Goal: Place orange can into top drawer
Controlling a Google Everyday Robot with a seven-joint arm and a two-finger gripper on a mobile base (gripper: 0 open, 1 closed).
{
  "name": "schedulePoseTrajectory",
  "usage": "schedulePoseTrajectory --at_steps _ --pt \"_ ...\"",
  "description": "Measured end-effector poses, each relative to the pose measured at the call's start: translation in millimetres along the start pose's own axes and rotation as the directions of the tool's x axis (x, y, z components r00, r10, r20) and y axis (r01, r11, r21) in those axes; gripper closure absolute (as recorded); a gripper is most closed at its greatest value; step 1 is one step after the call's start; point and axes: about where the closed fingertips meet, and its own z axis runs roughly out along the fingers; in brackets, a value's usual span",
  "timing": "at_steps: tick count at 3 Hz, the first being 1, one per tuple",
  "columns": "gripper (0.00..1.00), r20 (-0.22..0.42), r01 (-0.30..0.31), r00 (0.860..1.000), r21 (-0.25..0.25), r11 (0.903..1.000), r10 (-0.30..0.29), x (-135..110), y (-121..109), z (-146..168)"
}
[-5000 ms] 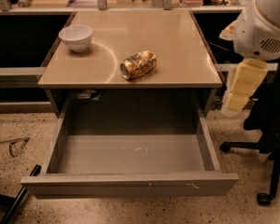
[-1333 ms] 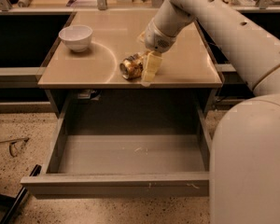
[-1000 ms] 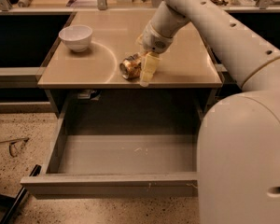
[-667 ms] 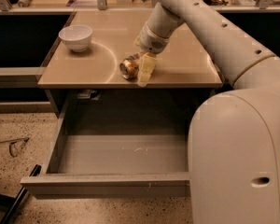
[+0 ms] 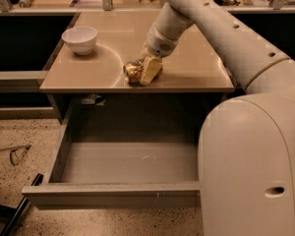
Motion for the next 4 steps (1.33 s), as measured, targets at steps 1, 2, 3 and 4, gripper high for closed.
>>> schedulePoseTrajectory --at_steps 1,2,3,4 --pt "0.65 0.000 0.000 1.000 0.000 1.0000 0.000 0 0 0" --pt "0.88 0.003 0.000 1.000 0.012 0.9999 0.000 -3 7 -3" --pt "1.00 -0.003 -0.004 1.000 0.077 0.9970 0.004 -10 31 -31" --pt "1.00 0.042 -0.028 0.999 0.172 0.9847 0.021 -26 75 -70"
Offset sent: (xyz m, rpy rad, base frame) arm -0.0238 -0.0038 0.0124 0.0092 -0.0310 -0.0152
